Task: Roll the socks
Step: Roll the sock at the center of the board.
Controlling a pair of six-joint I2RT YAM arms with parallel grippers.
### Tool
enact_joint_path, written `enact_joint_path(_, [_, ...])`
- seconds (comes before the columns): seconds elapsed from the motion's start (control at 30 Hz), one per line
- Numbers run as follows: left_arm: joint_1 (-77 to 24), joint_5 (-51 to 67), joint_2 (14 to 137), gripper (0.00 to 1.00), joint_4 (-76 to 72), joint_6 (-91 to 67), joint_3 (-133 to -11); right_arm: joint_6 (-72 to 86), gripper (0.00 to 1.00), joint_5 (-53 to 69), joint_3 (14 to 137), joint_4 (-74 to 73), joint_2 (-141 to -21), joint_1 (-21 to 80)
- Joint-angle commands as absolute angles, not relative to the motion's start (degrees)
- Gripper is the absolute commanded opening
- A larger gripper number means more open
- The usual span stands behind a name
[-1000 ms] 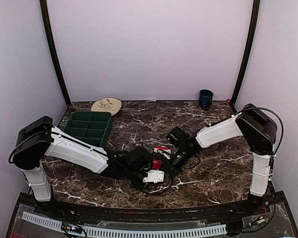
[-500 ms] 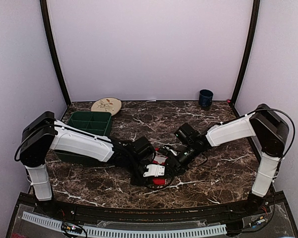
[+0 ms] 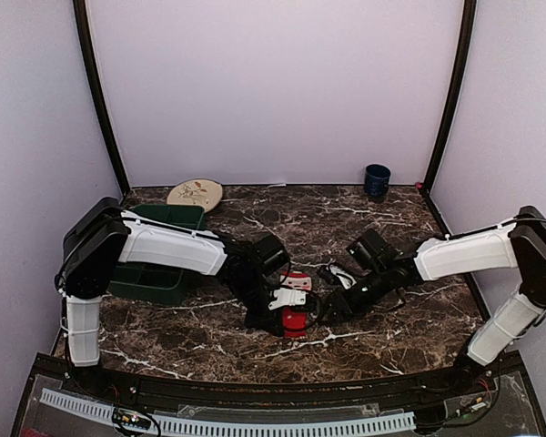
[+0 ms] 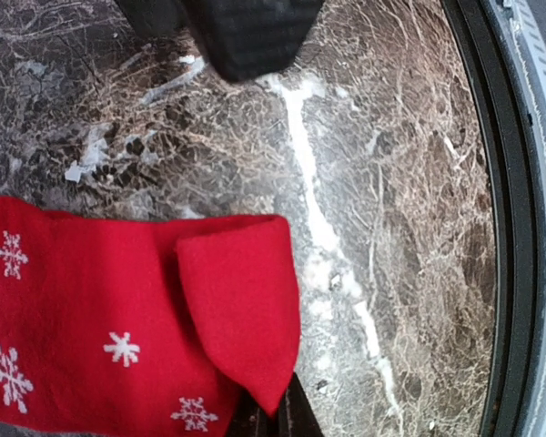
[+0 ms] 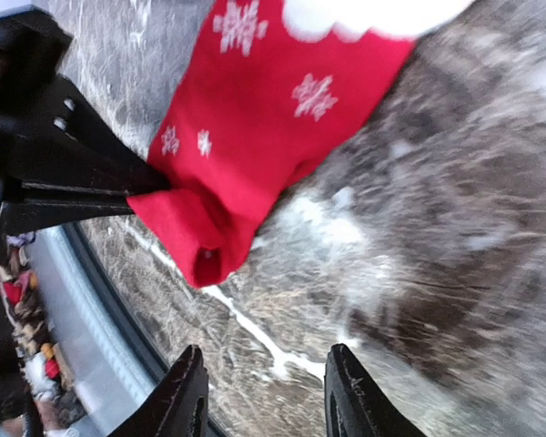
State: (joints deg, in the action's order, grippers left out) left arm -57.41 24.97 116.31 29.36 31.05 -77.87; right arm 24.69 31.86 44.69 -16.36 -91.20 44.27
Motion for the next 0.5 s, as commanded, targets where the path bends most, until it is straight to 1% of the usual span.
enact_joint_path(0.0, [-56.2,30.2,119.0,0.0,36.4,29.9,-81.6,23.1,0.42,21.0,42.4,-14.4,-85.0,43.9])
enact_joint_path(0.2, [-54.8,34.4,123.7,0.0,42.1,29.1,-87.8,19.1,0.43,10.3,40.0,-15.5,-78.3,47.0])
enact_joint_path(0.47, [-52.3,39.1,128.0,0.0,47.4,28.0,-93.7,13.4,0.43,-4.9,40.1,-16.1,-75.6,58.9])
